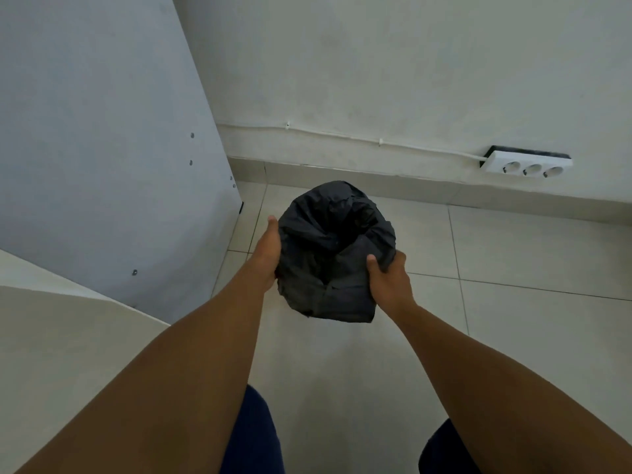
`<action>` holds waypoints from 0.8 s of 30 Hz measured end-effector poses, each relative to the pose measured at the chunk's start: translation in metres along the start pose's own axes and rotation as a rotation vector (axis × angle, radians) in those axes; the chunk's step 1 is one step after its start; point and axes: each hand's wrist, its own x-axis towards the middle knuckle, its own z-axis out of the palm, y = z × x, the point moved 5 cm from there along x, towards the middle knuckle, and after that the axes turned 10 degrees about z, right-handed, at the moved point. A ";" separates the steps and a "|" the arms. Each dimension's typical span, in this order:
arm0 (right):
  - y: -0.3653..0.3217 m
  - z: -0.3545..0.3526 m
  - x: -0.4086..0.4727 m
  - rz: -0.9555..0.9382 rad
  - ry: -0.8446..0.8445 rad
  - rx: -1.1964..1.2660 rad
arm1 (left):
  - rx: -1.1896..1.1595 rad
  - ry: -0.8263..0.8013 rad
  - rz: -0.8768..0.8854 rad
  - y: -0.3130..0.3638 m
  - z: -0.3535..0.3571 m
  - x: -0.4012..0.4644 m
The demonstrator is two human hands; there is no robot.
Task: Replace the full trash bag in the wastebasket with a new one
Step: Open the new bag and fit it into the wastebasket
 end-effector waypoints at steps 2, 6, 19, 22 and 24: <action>0.003 -0.003 0.008 0.055 -0.044 0.053 | -0.040 -0.035 -0.033 -0.006 -0.003 0.006; -0.010 -0.023 0.017 0.028 0.244 -0.266 | 0.406 0.100 -0.017 0.007 -0.017 0.015; -0.058 -0.003 0.067 -0.212 0.101 -0.295 | 0.930 0.052 0.281 0.053 0.019 0.064; -0.048 -0.005 0.078 -0.047 -0.015 -0.144 | 0.580 -0.034 0.112 0.042 0.010 0.071; -0.045 -0.005 0.077 0.048 -0.084 -0.099 | 0.483 -0.068 0.071 0.035 0.006 0.072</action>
